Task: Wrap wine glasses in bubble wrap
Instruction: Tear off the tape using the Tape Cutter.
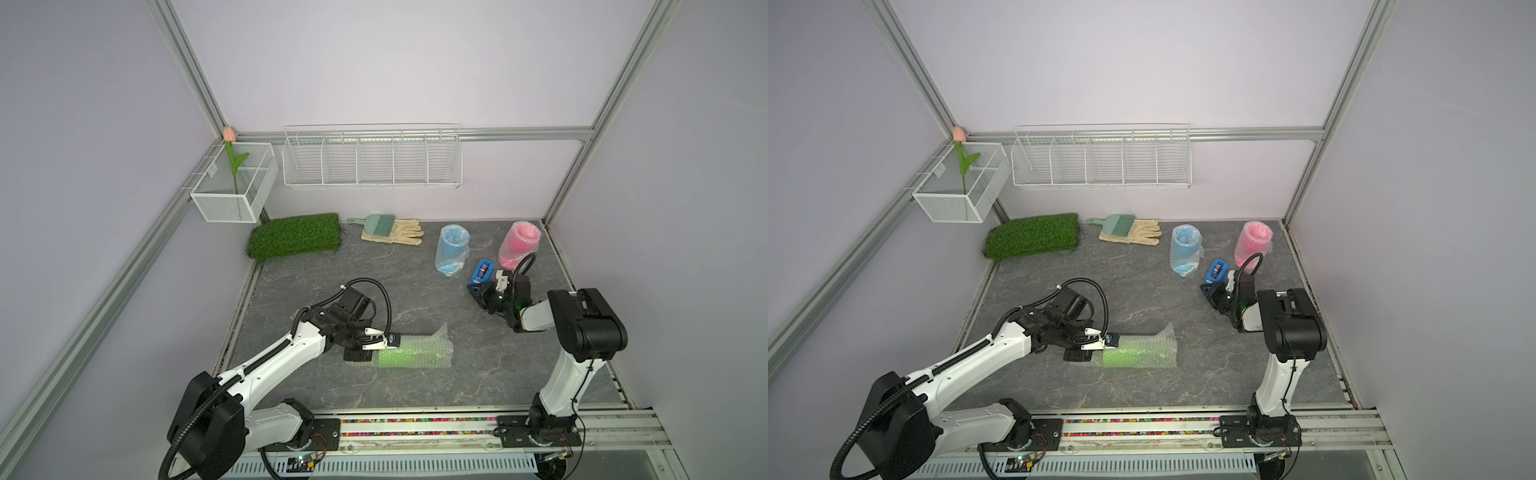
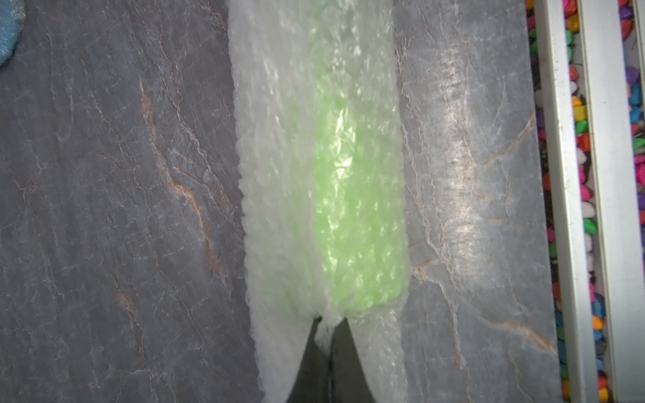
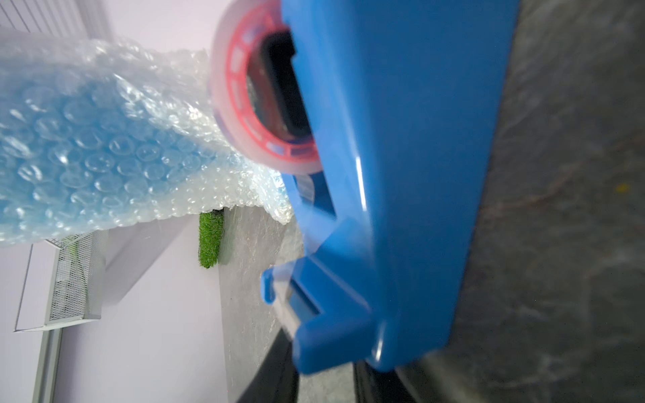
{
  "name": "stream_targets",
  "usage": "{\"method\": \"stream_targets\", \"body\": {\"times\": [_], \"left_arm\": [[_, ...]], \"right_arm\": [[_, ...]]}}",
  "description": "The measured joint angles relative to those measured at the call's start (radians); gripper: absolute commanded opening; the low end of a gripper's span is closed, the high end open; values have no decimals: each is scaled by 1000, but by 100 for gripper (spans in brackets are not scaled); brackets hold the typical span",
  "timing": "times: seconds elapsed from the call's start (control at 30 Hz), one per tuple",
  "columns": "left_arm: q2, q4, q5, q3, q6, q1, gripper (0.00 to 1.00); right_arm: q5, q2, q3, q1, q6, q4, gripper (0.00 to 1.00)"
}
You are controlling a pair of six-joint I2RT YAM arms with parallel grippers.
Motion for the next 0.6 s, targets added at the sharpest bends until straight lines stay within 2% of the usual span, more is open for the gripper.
{"method": "stream_targets", "body": {"times": [0.13,0.33,0.6], "left_arm": [[1,0,0,0,0,0,4],[1,0,0,0,0,0,4],[5,0,2,0,0,0,4]], "right_arm": [[0,13,-10,-3,16,35,7],[-2,11,-12,-7,20,29,7],[34,-72,-19,-18,-3,-110,7]]}}
